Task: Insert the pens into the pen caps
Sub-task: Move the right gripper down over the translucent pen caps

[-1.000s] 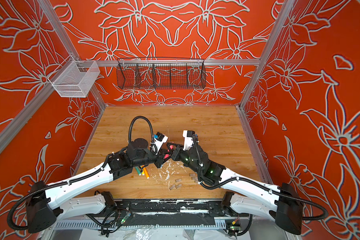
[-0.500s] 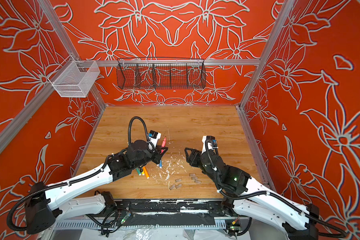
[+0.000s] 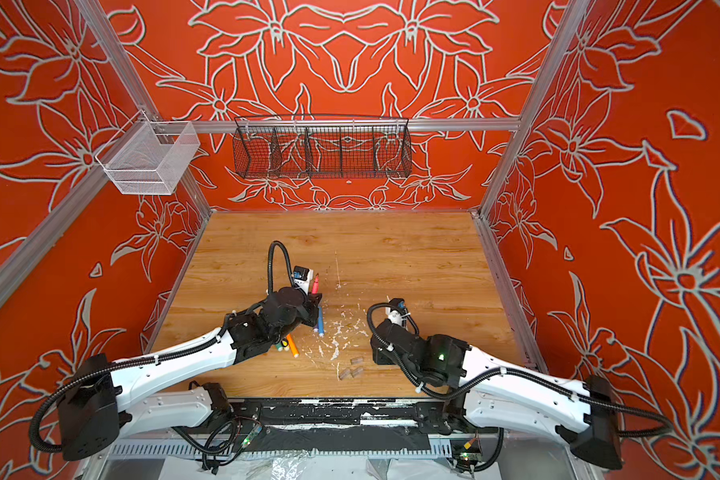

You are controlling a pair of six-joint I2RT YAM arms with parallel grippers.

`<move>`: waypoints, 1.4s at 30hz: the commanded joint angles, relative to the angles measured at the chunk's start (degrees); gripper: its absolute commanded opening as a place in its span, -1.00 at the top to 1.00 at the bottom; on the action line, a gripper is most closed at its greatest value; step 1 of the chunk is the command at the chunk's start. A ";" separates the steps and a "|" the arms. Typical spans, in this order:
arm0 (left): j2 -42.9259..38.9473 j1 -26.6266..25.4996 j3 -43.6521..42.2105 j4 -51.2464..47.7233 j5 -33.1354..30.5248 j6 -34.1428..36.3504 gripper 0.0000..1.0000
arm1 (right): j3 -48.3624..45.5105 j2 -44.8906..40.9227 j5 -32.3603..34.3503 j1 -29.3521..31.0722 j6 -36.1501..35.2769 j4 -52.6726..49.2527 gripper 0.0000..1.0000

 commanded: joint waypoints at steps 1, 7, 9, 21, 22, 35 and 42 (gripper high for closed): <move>-1.58 0.42 -0.48 2.18 -1.47 0.17 1.00 | -0.92 3.56 0.77 3.71 4.57 1.25 0.01; -2.37 0.84 -2.20 5.03 3.69 1.66 1.00 | -0.26 10.30 3.53 10.32 8.61 2.88 0.01; -2.80 1.24 -2.33 4.69 3.63 1.54 1.00 | -0.11 12.05 3.42 11.04 8.77 3.74 0.01; -5.29 2.97 -3.59 5.02 6.59 1.43 1.00 | -0.93 14.41 4.74 12.29 11.41 4.09 0.02; -5.39 2.97 -3.70 5.07 6.45 1.48 1.00 | -0.90 14.34 4.67 12.37 11.36 4.11 0.02; -6.96 3.06 -5.18 6.53 6.36 0.89 1.00 | -0.03 16.17 5.09 12.95 11.98 3.85 0.01; -9.01 3.06 -6.52 7.32 5.83 0.65 1.00 | 1.96 19.30 4.92 13.15 11.73 3.95 0.02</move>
